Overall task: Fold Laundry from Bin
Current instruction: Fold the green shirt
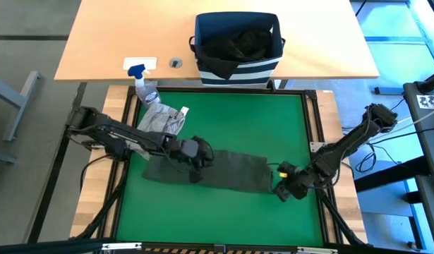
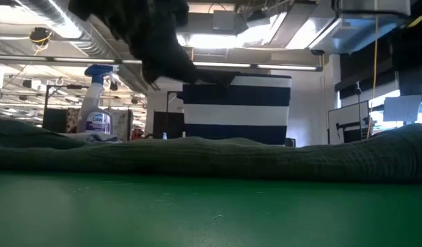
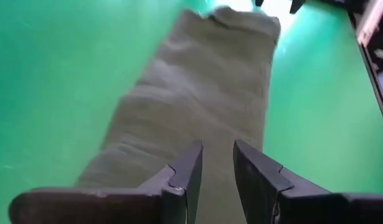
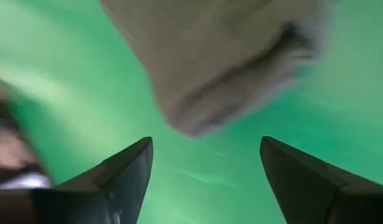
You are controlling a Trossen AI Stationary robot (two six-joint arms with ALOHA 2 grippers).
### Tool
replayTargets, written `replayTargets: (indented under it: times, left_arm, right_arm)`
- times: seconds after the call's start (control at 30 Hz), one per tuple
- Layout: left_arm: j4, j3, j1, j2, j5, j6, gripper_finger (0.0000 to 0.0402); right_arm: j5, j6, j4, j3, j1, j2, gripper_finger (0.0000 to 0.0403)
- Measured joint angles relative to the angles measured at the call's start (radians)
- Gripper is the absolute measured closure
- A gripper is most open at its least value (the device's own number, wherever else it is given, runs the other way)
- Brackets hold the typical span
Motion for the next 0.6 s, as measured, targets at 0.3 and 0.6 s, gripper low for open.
replayTargets:
  times: [0.3,0.6]
  left_arm:
    - [0.001,0.000,0.062,0.064,0.118,0.173,0.0315]
    - [0.015,0.002,0.137,0.064,0.105,0.287,0.0315]
  right_arm:
    - [0.098,0.363,0.208,-0.100,-0.017,0.000,0.0097]
    - [0.158,0.524,0.221,-0.121,-0.017,0.088,0.0097]
